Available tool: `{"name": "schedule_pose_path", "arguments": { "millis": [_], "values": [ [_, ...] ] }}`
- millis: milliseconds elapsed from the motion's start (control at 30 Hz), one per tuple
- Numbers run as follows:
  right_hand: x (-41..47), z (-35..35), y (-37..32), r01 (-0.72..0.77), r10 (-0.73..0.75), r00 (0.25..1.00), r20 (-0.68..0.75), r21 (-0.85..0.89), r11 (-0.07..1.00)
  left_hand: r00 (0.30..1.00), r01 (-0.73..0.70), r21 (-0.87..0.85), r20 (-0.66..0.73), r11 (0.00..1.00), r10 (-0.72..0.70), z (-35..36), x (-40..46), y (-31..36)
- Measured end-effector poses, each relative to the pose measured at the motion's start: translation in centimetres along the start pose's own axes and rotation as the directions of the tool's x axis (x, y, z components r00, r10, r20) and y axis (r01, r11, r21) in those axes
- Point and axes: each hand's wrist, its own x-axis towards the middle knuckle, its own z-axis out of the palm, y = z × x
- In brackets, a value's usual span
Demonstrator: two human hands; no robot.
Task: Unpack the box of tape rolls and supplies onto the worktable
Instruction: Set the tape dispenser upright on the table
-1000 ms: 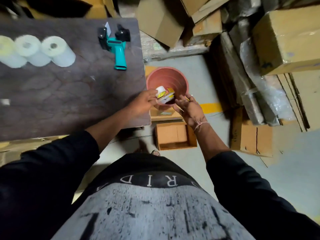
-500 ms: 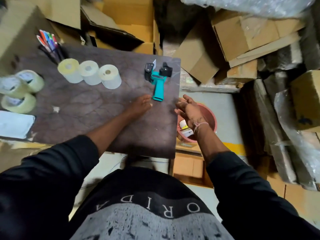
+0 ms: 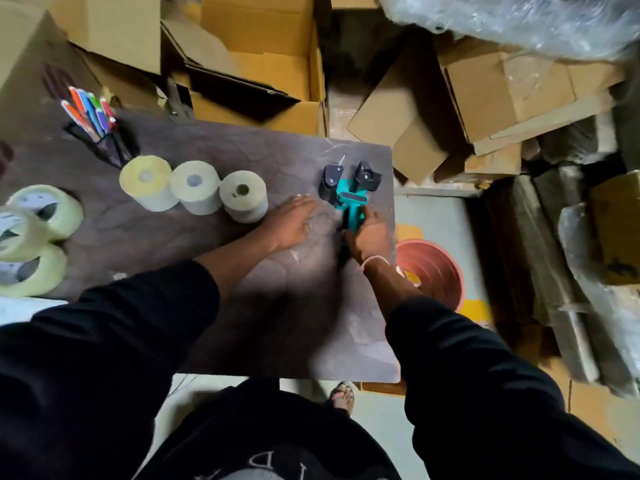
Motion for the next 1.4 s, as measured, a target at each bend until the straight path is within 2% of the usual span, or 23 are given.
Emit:
{"name": "schedule_pose_path", "arguments": {
  "millis": [133,267,367,467,533,600,733,867,1033,1133,1267,1400],
  "values": [
    [1.1,1.2,-0.9,-0.052,0.053,0.993,-0.103,0.013,0.999,0.999,-0.033,0.008,0.027,0.999,0.033,0.0,1.6,-1.0],
    [1.8,1.3,-1.2,-0.063,0.065,0.991,-0.113,0.023,0.998,0.996,-0.091,0.022,0.02,0.996,0.09,-0.6,2.0,-1.2],
    [1.2,1.5,-1.8,-0.07,0.062,0.986,-0.155,-0.045,0.997,0.99,-0.141,0.005,-0.009,0.99,0.141,-1.7,1.6,-2.6],
    [0.3,3.0,-3.7,0.135,-0.176,0.958,-0.225,-0.187,0.973,0.982,-0.171,0.013,-0.075,0.985,0.172,-3.5,0.6,-5.3],
    [-0.2,4.5,-5.8,0.297,-0.339,0.923,-0.18,-0.226,0.928,0.971,-0.182,0.062,-0.149,0.981,0.189,-4.9,-0.5,-7.8],
    [-0.7,6.0,-8.2,0.396,-0.428,0.898,-0.101,-0.24,0.886,0.956,-0.173,0.101,-0.22,0.98,0.192,-6.1,-1.8,-10.2],
    [-1.8,9.3,-11.6,0.518,-0.526,0.851,0.002,-0.172,0.838,0.961,-0.085,0.206,-0.243,0.975,0.135,-7.9,-4.1,-14.8],
    [-2.7,12.1,-13.9,0.562,-0.561,0.826,0.05,-0.119,0.818,0.973,-0.01,0.286,-0.22,0.958,0.076,-8.5,-5.8,-18.8],
    [-3.0,14.5,-15.9,0.561,-0.552,0.824,0.127,-0.309,0.768,0.947,0.19,0.283,-0.305,0.94,-0.1,-8.9,-6.9,-22.4],
    [-2.6,15.9,-16.7,0.51,-0.501,0.855,0.133,-0.383,0.77,0.939,0.304,0.327,-0.26,0.895,-0.224,-8.4,-7.3,-24.5],
    [-2.1,16.8,-17.0,0.463,-0.462,0.88,0.11,-0.419,0.781,0.94,0.32,0.41,-0.253,0.854,-0.23,-7.5,-7.3,-24.7],
    [-1.3,17.4,-17.5,0.444,-0.465,0.882,0.082,-0.479,0.757,0.927,0.332,0.375,-0.298,0.865,-0.227,-7.5,-6.3,-24.7]
  ]
}}
